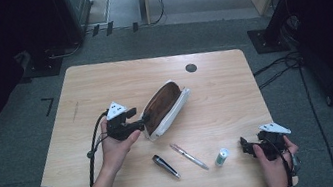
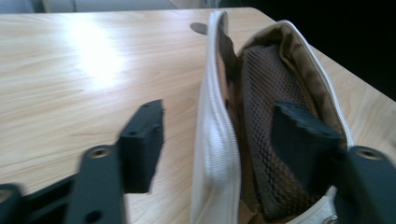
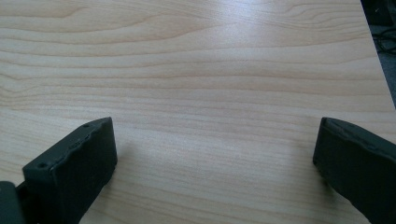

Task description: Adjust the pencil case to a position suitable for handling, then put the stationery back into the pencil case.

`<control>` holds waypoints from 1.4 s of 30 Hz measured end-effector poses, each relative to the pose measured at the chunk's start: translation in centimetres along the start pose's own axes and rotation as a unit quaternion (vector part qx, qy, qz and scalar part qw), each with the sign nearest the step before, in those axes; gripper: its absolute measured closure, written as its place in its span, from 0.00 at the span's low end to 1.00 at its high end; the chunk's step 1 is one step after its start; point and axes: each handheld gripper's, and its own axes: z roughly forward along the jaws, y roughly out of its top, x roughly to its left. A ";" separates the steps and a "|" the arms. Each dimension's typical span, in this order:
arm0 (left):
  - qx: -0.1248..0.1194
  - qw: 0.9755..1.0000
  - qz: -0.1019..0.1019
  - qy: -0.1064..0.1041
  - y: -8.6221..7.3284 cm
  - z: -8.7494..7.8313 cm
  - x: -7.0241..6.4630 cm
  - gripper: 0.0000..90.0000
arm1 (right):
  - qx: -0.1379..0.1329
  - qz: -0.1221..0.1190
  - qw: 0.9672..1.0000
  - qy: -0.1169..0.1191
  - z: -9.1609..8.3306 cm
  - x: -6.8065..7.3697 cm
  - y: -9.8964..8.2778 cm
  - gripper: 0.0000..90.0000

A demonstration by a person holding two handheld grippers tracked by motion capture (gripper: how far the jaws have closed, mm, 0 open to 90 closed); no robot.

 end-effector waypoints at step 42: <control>0.047 0.990 -0.051 0.121 -10.5 -12.9 8.4 0.00 | 0.001 0.002 1.000 0.000 0.0 0.0 0.0 0.00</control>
